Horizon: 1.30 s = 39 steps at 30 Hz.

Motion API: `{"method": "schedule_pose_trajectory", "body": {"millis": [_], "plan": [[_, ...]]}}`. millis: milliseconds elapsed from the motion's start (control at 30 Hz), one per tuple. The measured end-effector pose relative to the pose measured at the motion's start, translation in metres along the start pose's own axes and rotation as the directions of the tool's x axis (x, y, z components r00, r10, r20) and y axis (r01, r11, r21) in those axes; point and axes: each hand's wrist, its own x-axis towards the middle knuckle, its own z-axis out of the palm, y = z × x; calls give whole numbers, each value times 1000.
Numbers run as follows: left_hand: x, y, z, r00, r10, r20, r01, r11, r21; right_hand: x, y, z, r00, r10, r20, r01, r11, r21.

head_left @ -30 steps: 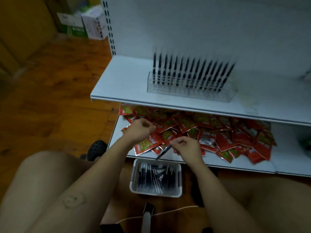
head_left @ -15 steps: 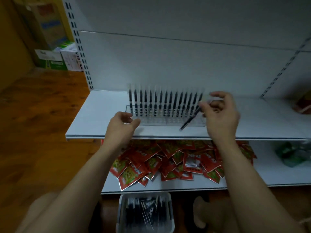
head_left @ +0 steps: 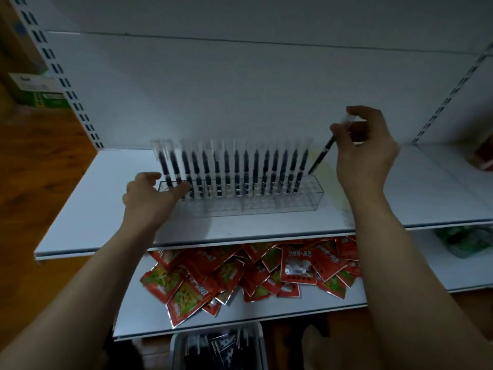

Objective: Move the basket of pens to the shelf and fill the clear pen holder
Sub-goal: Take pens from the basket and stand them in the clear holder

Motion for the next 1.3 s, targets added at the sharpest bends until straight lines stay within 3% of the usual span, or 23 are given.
{"method": "schedule_pose_trajectory", "body": {"millis": [133,300,433,800,867,1033,1200,1300], "plan": [[-1,0,7,998,-18,53,20,999,-35,1,8,2,998,40,56,-38,999,-30],[-3,-2,6,999,-7,53,10,998,-57,-12,17,5,953,-4,303,49,988,-144],[-13,0,3,999,14,38,-12,998,-61,-23,14,-5,932,-25,361,89,983,-163],[-72,-17,-33,995,64,-72,-65,998,-3,-74,-28,-42,889,182,421,-138,981,-133],[-93,-23,-38,995,85,-49,-84,996,3,-89,-39,-43,829,208,519,-150,977,-151],[-136,-41,-35,979,125,158,-132,991,30,-142,-57,-26,572,209,793,-62,975,-212],[-154,-81,-21,941,48,336,-152,945,291,-205,-41,-2,339,290,895,18,949,-314],[-161,-113,-13,905,-31,424,-164,895,415,-245,-17,6,189,380,905,-11,923,-385]]}}
